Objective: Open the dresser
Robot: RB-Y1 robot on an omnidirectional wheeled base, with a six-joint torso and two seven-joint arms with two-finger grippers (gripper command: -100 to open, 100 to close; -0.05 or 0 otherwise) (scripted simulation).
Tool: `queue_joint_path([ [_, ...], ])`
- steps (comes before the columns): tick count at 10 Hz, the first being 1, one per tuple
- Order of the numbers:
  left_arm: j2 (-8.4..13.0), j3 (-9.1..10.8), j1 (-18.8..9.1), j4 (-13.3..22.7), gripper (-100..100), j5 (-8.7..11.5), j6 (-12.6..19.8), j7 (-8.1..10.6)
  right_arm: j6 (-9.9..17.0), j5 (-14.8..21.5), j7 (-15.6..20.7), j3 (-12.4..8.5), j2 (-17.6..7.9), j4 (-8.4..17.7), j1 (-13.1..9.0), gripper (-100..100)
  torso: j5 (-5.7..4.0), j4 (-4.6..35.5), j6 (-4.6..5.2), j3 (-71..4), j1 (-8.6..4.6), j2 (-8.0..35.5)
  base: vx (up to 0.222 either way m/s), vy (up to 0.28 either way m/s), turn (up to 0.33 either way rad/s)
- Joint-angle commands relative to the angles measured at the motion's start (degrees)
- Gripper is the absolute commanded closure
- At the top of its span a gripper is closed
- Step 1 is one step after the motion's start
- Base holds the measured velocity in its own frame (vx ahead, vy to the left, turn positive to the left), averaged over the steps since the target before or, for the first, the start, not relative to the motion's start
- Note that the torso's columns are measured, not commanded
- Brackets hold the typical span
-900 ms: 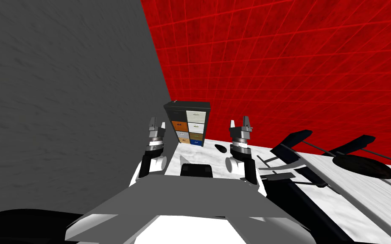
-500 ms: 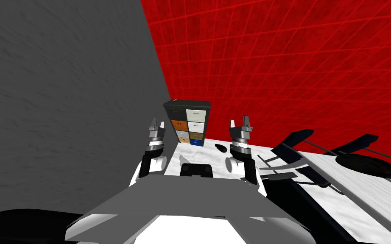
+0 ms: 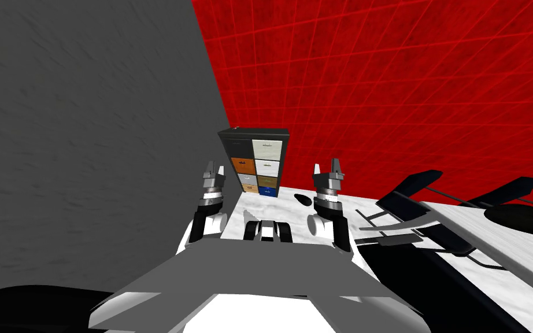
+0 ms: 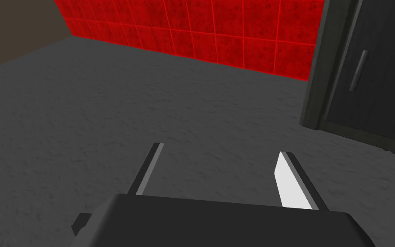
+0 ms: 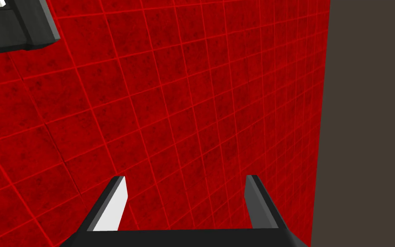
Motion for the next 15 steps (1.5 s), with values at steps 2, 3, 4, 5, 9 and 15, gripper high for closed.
queue_joint_path([
  [2,2.92,-0.01,-0.39,1.45,-100,-0.03,-0.36,-0.07,0.01,0.00,0.00,0.00,0.00,0.02,0.01,0,-0.01,6.11,0.00,-12.43,-0.03,6.12,0.032,-0.021,-0.009],
  [3,4.50,-0.02,-0.77,2.97,-100,-0.05,-0.69,-0.13,0.01,0.00,0.00,0.00,0.00,0.03,0.01,0,-0.01,6.65,0.00,-13.59,-0.05,6.59,0.059,-0.045,-0.019],
  [4,5.17,-0.02,-1.00,3.86,-100,-0.07,-0.88,-0.17,0.01,0.00,0.00,0.00,0.00,0.03,0.02,0,-0.02,6.81,0.00,-13.86,-0.08,6.71,0.058,-0.055,-0.011],
  [5,5.78,-0.03,-1.25,4.82,-100,-0.09,-1.09,-0.21,0.01,0.00,0.00,0.01,0.01,0.03,0.02,0,-0.02,6.87,0.00,-13.88,-0.07,6.81,0.055,-0.057,-0.009],
  [9,8.08,-0.06,-2.71,10.39,-100,-0.18,-2.31,-0.44,0.01,0.00,0.00,0.01,0.01,0.03,0.02,0,0.00,6.91,0.00,-13.85,0.04,6.89,0.090,-0.071,-0.018],
  [15,9.41,-0.11,-4.77,18.32,-100,-0.32,-4.09,-0.78,0.01,0.00,0.00,0.00,0.00,0.03,0.02,0,0.00,6.89,0.00,-13.88,-0.01,6.83,0.075,-0.062,-0.016],
])
